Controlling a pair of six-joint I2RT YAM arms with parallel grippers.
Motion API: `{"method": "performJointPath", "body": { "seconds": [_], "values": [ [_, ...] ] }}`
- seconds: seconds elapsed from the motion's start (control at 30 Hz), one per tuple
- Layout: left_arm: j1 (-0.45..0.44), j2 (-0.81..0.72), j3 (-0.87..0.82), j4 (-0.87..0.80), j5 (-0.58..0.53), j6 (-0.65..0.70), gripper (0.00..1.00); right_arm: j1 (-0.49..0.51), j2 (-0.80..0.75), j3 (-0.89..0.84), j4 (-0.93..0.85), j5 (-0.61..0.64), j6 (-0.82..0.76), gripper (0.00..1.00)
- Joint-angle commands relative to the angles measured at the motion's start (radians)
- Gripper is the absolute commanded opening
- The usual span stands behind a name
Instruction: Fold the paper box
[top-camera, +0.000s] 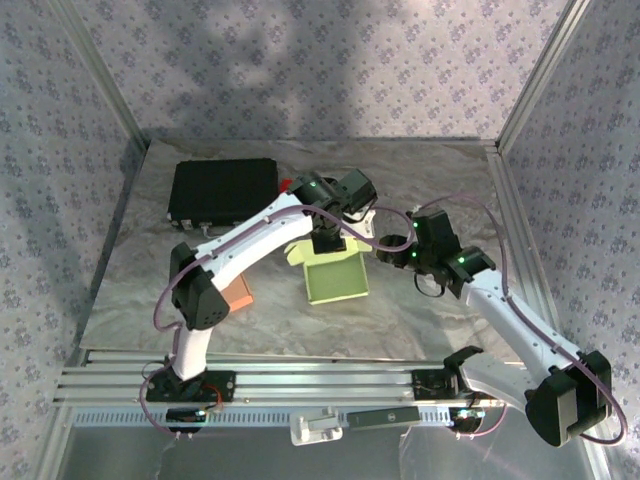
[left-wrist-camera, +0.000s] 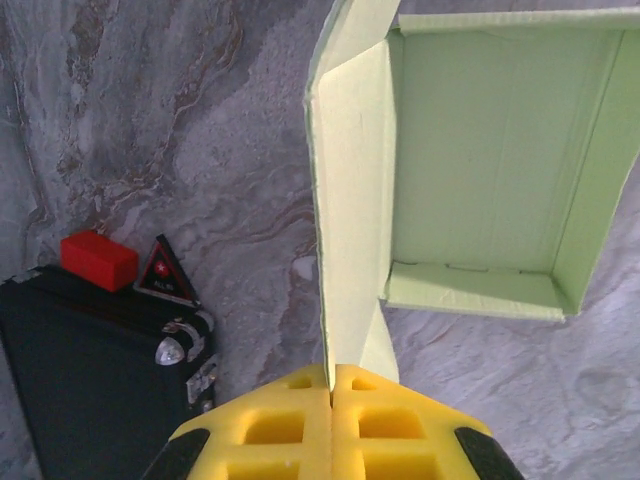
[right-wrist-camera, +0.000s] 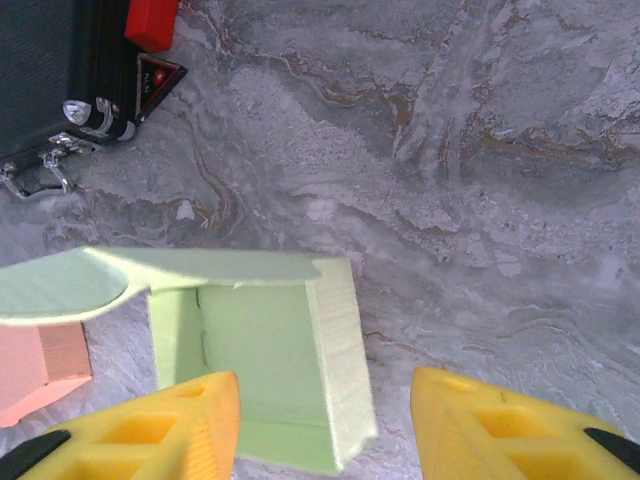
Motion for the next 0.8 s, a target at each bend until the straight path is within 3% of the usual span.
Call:
{"method": "performJointPath", "body": {
  "seconds": [0.0,0.2,0.5,0.6,0.77],
  "values": [
    [0.002,0.032,0.058,0.0,-0.075,0.058,0.0,-0.007,-0.014,-0.021,0.025,0.003,-0.018,0.49],
    [-0.02,0.092,0.081,0.001,-0.122,0.052,0.09,-0.011,-0.015,-0.035,0.024,0.008,-0.018,0.48],
    [-0.063,0.031,0.06,0.104,-0.17,-0.023,0.52,-0.019,-0.018,-0.05,0.044,-0.007,-0.056,0.49],
    [-0.064,-0.019,0.053,0.14,-0.171,-0.085,0.57,-0.016,-0.023,-0.064,0.073,-0.023,-0.088,0.49],
    [-0.008,-0.155,-0.043,0.16,-0.128,-0.345,0.67,-0.018,-0.009,-0.059,0.1,-0.04,-0.159,0.5]
  ]
}}
